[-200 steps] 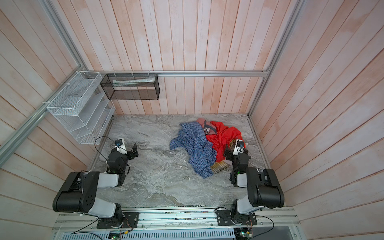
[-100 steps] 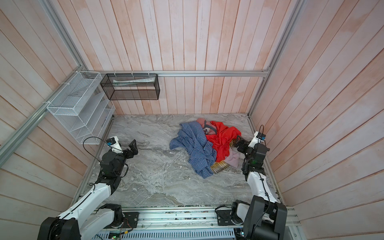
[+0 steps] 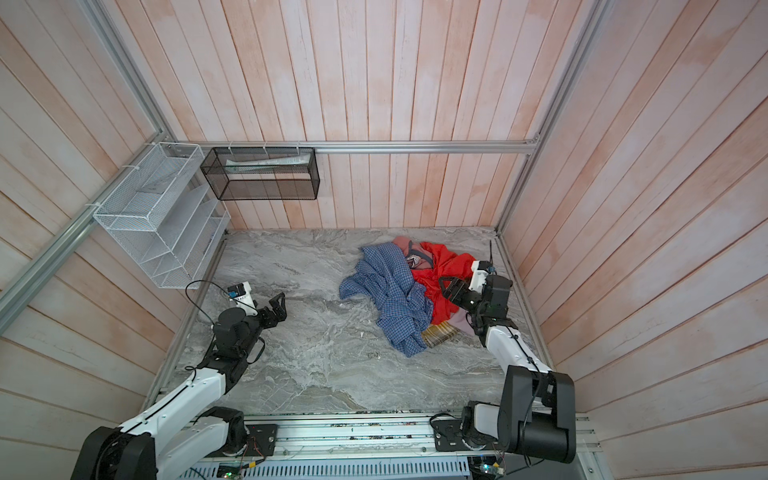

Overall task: Pick out a specific cloth from the pile
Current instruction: 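Reach the right gripper into the pile and grasp the red garment, then lift the red garment up out of the pile with the right gripper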

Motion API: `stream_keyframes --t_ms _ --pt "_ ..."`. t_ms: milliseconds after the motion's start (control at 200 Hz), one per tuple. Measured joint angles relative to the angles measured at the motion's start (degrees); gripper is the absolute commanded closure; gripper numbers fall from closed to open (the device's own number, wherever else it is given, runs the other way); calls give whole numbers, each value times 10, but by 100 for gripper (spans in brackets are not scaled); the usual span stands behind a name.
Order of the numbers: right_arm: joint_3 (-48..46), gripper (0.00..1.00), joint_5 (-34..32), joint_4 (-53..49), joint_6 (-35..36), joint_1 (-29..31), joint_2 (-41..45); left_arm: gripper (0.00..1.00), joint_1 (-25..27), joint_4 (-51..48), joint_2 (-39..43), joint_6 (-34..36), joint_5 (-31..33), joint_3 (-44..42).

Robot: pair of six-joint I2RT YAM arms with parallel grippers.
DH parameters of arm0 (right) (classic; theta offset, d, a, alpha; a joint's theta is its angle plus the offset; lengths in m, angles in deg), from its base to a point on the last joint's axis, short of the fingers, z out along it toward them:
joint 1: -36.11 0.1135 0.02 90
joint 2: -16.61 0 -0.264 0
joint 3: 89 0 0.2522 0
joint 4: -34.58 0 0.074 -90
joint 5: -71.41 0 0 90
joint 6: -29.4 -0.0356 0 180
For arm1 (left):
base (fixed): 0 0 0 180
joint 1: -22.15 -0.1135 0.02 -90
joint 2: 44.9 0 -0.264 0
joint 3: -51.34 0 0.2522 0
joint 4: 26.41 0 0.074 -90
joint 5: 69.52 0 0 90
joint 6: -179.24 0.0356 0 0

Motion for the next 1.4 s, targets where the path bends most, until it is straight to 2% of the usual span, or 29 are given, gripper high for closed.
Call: stream_keyframes --t_ms 130,255,340,430,555,840,1151,1401 --pt "3 26 -17 -1 -4 6 -10 0 1 -1 0 -5 -2 0" --pt "24 35 -27 -5 -6 10 -45 0 1 -1 0 -7 -2 0" --pt "55 52 -28 -12 -4 19 -82 0 1 -1 1 -7 -2 0" --pt "93 77 -32 -33 5 32 -113 0 1 -2 4 -7 -2 0" --pt "115 100 -44 -55 3 38 -119 0 1 -7 13 -7 -2 0" --pt "136 100 -74 -104 3 43 -32 0 3 -11 21 -10 -2 0" --pt "263 100 -102 -142 18 66 39 0 4 -12 21 -16 -10 0" --pt "356 100 -116 -173 35 85 38 0 4 -19 21 -19 -13 0"
